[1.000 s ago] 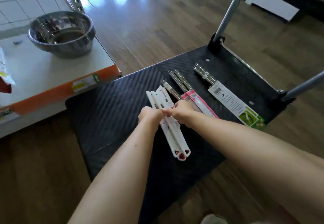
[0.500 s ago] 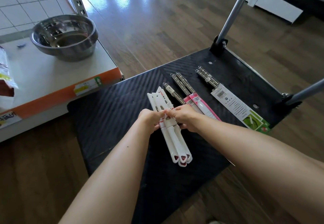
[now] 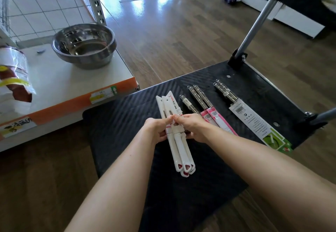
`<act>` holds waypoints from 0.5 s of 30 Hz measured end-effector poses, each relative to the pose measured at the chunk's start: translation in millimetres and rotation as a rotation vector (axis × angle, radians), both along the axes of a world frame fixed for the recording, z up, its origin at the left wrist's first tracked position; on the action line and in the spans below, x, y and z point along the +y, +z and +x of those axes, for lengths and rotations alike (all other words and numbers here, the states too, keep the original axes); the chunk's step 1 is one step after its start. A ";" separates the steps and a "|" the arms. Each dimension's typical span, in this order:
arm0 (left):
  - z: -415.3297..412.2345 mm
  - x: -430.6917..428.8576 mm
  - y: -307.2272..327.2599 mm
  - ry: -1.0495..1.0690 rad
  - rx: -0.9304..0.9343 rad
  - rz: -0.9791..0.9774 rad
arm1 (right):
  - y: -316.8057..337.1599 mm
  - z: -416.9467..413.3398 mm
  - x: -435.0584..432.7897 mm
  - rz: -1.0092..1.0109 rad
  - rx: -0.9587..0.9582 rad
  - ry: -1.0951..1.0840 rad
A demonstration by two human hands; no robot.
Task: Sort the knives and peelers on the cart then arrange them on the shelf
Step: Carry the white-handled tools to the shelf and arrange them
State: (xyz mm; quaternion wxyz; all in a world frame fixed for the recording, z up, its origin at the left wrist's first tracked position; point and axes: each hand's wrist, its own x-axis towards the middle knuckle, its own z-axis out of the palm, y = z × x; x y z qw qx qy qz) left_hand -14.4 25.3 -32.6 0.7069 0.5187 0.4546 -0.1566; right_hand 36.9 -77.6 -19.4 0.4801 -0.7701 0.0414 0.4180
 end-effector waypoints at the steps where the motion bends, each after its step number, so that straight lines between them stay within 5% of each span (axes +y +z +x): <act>1: -0.6 4.1 1.5 0.006 0.008 -0.018 | 0.1 1.0 3.1 0.010 0.005 0.009; 15: -9.6 53.4 31.2 0.029 -0.032 0.057 | 12.4 8.3 42.6 0.127 0.014 0.081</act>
